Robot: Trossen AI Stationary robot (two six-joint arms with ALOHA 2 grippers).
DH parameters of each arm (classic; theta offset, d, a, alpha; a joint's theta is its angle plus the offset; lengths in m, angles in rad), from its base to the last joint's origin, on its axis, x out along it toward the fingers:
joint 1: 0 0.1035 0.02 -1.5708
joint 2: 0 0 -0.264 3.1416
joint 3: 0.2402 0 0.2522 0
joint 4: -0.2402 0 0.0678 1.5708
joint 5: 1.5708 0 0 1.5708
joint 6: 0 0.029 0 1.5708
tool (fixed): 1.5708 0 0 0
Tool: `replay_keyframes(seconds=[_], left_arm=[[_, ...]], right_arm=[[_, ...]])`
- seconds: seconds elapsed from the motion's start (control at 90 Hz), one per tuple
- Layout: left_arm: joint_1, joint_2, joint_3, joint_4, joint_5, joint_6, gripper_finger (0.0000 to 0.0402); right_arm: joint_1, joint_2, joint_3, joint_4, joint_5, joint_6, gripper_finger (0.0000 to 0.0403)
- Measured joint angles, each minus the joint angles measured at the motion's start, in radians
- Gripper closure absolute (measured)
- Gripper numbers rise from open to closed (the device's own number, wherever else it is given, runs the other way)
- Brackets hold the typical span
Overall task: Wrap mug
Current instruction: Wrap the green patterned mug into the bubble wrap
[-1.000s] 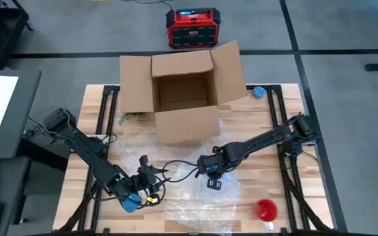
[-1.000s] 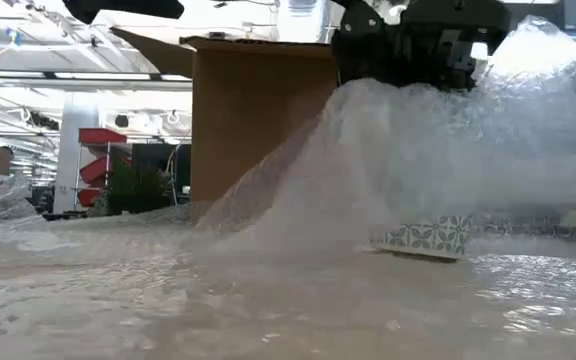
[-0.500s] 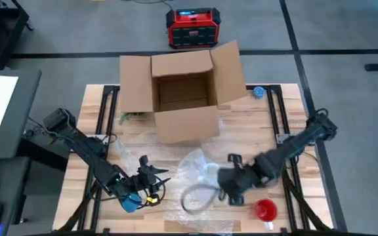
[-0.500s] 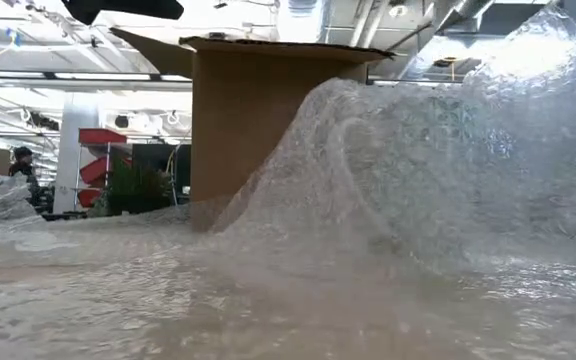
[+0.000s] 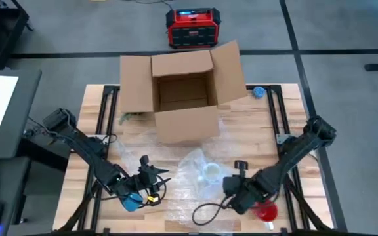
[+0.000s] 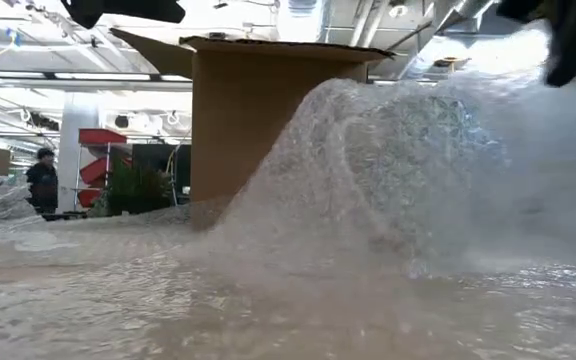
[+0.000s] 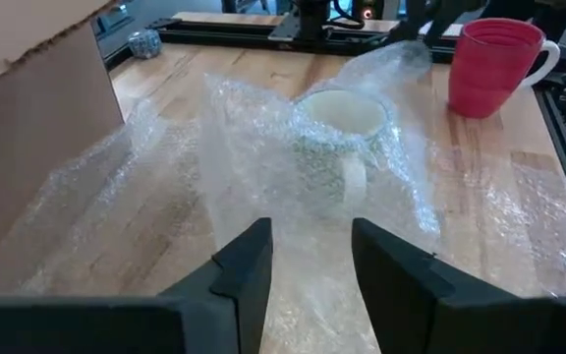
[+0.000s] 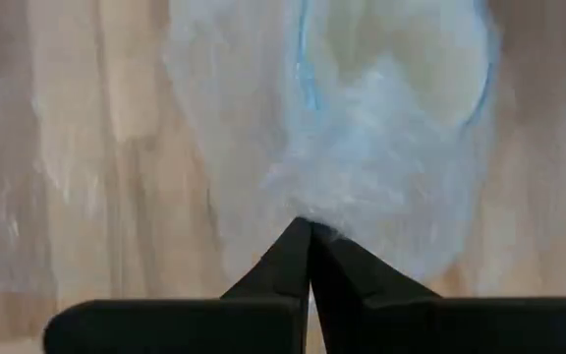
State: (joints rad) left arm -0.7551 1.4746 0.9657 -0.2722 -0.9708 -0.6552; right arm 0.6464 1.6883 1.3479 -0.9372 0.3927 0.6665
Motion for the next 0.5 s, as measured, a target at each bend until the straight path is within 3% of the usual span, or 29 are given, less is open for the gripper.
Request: replay_keyframes(seconds=[0.267, 0.5], left_arm=[[0.007, 0.0, 0.0, -0.007, 0.007, 0.002, 0.0279], [0.009, 0.0, 0.0, -0.006, 0.016, -0.002, 0.0279]], right_arm=[[-0.163, 0.022, 0.001, 0.107, -0.035, -0.15, 0.0403], [-0.266, 0.137, 0.002, 0.142, -0.219, -0.219, 0.0403]])
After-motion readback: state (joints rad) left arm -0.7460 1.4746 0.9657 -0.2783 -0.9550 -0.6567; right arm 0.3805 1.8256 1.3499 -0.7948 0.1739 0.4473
